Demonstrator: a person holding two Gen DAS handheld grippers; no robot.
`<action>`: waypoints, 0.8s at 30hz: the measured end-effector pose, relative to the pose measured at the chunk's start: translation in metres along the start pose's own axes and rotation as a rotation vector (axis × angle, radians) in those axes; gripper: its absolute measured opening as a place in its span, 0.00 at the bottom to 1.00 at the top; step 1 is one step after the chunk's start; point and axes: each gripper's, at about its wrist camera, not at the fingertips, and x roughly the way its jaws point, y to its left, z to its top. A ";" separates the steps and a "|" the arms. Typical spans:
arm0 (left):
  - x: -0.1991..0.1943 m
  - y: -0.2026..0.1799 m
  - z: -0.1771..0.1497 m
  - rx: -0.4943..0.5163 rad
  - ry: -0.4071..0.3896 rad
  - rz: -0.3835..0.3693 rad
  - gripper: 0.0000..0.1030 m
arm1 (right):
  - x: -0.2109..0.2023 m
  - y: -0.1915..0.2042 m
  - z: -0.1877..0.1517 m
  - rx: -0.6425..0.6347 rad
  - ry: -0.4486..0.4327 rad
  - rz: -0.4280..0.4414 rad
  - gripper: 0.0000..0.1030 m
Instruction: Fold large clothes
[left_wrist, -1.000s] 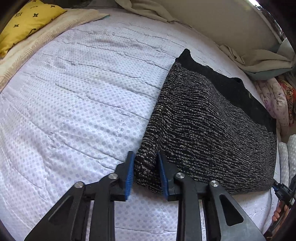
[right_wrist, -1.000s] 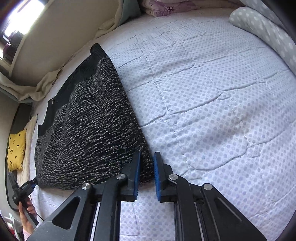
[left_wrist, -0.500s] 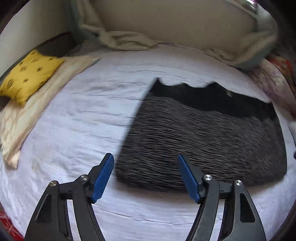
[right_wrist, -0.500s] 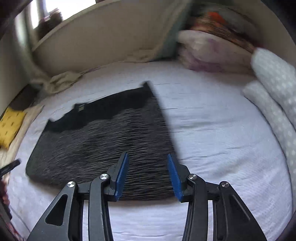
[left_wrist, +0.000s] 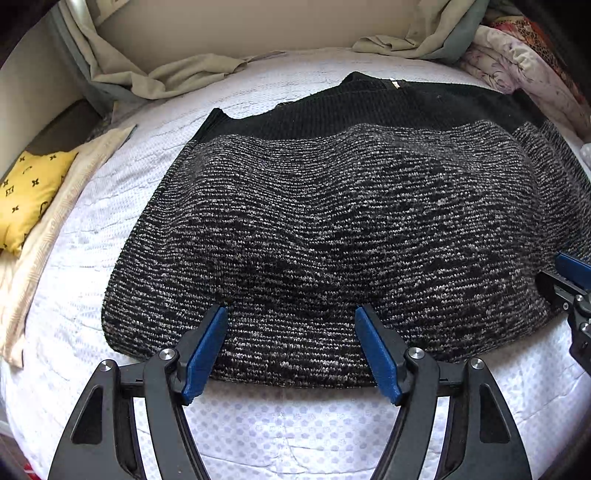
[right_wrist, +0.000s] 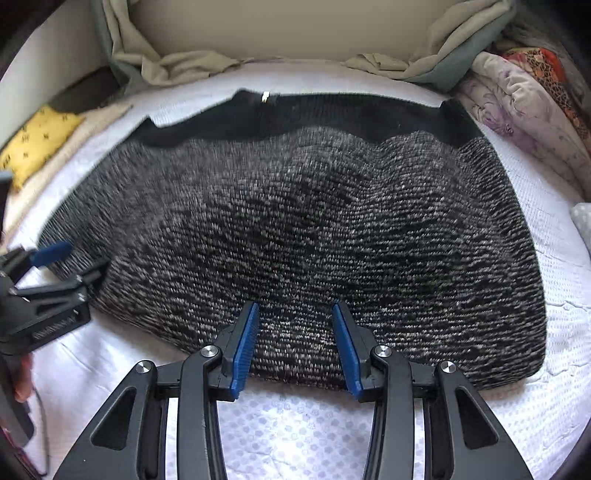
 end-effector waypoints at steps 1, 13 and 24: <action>0.000 -0.001 -0.003 -0.001 -0.007 0.000 0.74 | 0.002 0.002 -0.002 -0.013 -0.006 -0.012 0.38; -0.004 0.015 0.004 -0.033 0.000 -0.033 0.76 | -0.006 -0.001 -0.008 -0.019 0.001 -0.002 0.39; -0.009 0.065 0.032 -0.165 -0.043 0.012 0.83 | -0.026 -0.055 0.045 0.144 -0.115 -0.039 0.38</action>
